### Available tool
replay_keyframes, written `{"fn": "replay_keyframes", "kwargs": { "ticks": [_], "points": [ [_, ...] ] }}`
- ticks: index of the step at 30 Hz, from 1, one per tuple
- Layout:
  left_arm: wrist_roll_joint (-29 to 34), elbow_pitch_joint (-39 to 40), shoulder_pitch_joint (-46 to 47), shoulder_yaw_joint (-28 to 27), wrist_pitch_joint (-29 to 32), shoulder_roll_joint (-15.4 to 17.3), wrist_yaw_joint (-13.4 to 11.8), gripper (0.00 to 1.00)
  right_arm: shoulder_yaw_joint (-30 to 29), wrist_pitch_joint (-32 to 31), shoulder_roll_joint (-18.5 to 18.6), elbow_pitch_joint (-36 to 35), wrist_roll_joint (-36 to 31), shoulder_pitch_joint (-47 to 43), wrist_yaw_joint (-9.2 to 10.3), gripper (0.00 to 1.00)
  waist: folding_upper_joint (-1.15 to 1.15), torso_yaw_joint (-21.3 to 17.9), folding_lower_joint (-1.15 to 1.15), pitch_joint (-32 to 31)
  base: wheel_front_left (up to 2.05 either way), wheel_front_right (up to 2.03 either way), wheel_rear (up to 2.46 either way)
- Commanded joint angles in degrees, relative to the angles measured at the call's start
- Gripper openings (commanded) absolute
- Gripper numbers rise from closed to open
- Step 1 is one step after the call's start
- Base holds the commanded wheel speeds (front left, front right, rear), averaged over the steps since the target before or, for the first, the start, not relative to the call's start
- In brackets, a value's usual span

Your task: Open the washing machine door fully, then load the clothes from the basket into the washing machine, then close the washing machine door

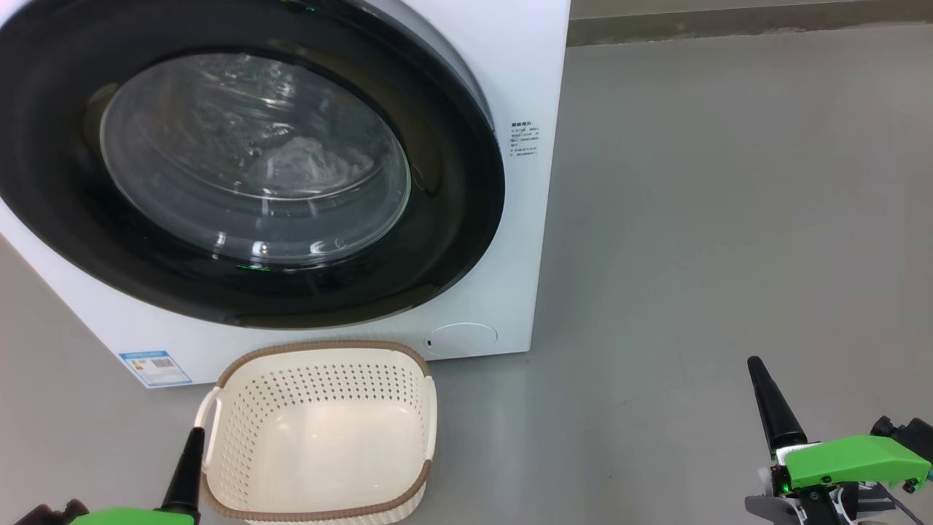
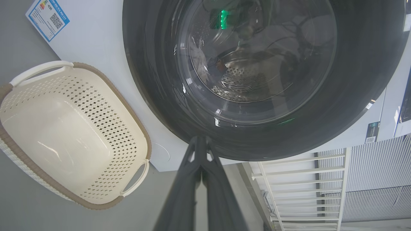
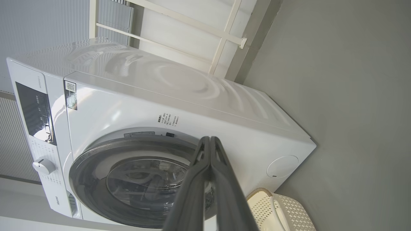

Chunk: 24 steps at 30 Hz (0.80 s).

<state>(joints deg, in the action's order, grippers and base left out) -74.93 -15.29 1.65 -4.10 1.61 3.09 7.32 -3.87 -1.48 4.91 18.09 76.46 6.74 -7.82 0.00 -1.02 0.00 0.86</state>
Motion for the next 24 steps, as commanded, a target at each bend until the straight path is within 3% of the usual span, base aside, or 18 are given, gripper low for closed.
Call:
{"fn": "replay_keyframes", "kwargs": {
  "ticks": [1,24],
  "points": [
    [-1.79,1.22,2.68,-1.73,0.53,0.68,0.13,0.0,0.53,-0.49,0.0,-1.9,1.82,0.09,0.26,0.0,0.0,0.05,0.0,-0.04,0.0,0.0,0.0],
    [-14.82,1.25,4.26,-2.33,4.22,-0.08,0.16,0.0,-2.07,-4.24,-1.62,-3.74,13.62,-0.47,0.32,0.0,0.0,0.87,0.0,-0.59,0.0,0.0,0.0]
  ]
}}
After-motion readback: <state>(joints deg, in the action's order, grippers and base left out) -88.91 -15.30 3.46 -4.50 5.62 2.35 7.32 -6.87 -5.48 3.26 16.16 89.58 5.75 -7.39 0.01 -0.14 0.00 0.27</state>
